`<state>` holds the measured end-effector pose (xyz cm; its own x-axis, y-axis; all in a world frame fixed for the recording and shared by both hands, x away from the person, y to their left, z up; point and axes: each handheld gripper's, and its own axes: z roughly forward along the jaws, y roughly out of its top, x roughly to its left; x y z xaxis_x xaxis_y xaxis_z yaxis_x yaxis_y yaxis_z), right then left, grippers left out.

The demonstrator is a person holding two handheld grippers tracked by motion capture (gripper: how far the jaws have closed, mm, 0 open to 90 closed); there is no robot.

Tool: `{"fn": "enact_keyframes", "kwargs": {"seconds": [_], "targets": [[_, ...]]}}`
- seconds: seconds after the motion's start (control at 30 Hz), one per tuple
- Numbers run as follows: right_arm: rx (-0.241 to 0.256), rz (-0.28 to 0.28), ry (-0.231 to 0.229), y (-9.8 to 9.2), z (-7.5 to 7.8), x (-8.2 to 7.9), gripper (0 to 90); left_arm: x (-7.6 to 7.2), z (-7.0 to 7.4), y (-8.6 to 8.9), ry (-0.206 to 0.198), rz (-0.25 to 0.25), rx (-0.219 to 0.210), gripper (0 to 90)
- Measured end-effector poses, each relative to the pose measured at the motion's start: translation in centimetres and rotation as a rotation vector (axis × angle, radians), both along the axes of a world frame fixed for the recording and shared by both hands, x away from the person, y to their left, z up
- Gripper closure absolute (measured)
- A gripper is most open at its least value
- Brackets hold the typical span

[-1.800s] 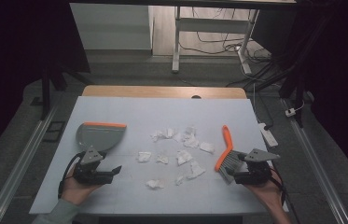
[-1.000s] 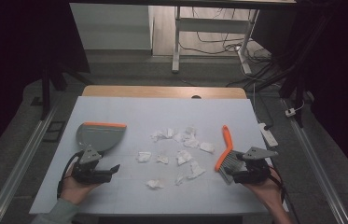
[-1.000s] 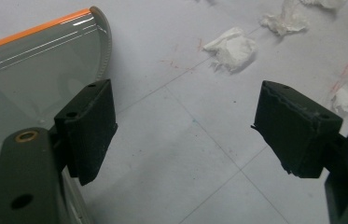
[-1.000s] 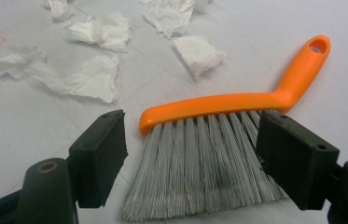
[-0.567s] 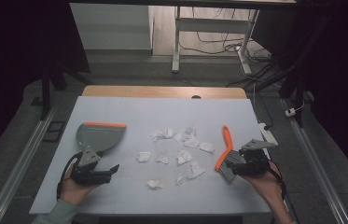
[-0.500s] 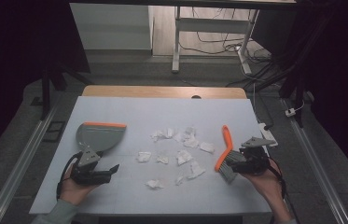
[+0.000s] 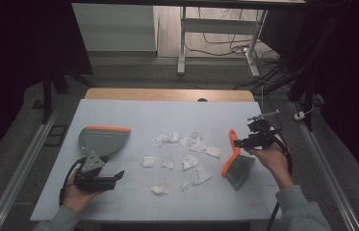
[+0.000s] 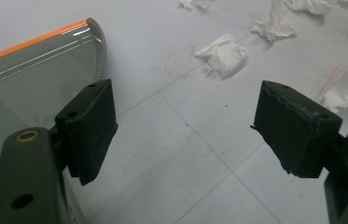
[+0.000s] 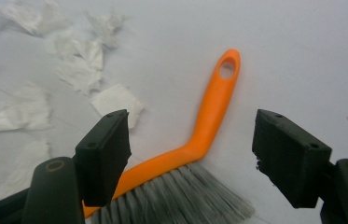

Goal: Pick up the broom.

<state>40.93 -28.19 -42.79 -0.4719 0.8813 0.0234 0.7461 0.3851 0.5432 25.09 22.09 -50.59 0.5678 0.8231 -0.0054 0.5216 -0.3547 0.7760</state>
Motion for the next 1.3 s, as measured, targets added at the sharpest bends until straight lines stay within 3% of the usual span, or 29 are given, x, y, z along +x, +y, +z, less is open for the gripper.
{"fn": "enact_keyframes", "kwargs": {"seconds": [0.17,0.23,0.5,0.73,0.9,0.97,1.0,1.1,1.3], "targets": [[-0.049,-0.049,0.065,0.6,-1.4,1.4,29.4,0.1,-0.1,-0.1,0.004,-0.002,0.006,22.3],[-0.091,-0.072,0.094,1.0,-2.3,2.1,29.9,0.1,-0.2,-0.2,0.005,-0.002,0.006,22.3],[-0.144,-0.089,0.157,1.6,-4.3,3.3,31.5,0.1,-0.2,-0.3,0.007,-0.007,0.012,22.3],[-0.195,-0.139,0.235,2.2,-6.1,4.2,37.0,-0.1,-0.2,-0.1,0.002,-0.008,0.006,22.3],[-0.194,-0.164,0.234,2.1,-6.3,4.1,44.8,0.0,-0.3,-0.3,0.003,-0.016,0.012,22.2],[-0.190,-0.176,0.237,2.1,-6.2,4.0,51.7,0.0,-0.3,-0.4,0.003,-0.018,0.013,22.3],[-0.193,-0.176,0.234,2.5,-6.2,3.9,61.1,-0.1,-0.3,-0.4,0.002,-0.019,0.014,22.3],[-0.212,-0.196,0.242,3.2,-6.1,3.9,68.6,-0.2,-0.2,-0.4,-0.003,-0.020,0.016,22.2],[-0.186,-0.192,0.220,2.9,-6.2,3.5,70.5,-0.5,0.0,-0.2,-0.015,-0.014,0.012,22.3]]}}
